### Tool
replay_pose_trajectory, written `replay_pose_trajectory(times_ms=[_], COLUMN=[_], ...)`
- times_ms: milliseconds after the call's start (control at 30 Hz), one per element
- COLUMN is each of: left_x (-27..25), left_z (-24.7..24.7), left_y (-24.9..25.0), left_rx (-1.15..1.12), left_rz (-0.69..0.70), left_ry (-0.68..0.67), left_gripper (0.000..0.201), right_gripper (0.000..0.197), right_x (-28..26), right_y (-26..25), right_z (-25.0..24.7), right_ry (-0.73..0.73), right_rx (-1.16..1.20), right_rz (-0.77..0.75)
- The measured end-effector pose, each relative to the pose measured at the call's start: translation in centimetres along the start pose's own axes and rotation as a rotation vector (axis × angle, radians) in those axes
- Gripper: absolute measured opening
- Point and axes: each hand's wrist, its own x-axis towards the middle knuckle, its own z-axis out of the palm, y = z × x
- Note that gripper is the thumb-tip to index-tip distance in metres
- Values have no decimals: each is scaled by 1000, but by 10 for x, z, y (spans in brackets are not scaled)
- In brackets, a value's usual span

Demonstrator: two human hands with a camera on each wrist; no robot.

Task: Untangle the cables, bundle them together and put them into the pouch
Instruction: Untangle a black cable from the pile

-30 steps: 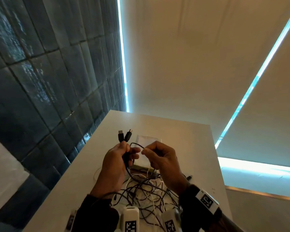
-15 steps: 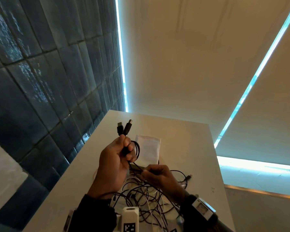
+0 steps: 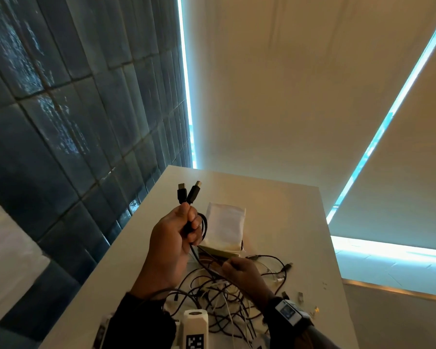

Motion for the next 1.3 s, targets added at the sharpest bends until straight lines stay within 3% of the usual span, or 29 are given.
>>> replay_pose_trajectory(times_ms=[133,300,500,633,767,1000,1300], left_x=[1,2,2,2,0,-5,-10], left_z=[-3,-7,-8,-9,-10,-4,-5], left_y=[-2,-9,-20,-17,-9,-2,-5], left_rx=[28,91,153,-135,-290,-205,-120], left_rz=[-14,-51,-99,-119,-85,21,10], left_ry=[52,140,204,147,81,21,13], left_gripper=[35,34,34,36,35,34,36], right_gripper=[19,13,10,11,9,20,25], right_x=[9,9,-16,-24,-29,-25,-17], right_y=[-36,-99,-135,-127,-109,-70,-31], right_z=[-9,-16,-9,-5,-7,-11,2], right_ry=[103,180,1,-145,-193,-171,-134], right_rx=[126,275,390,363,349,289,155], right_rz=[-14,-176,-360,-335,-250,-155,-55])
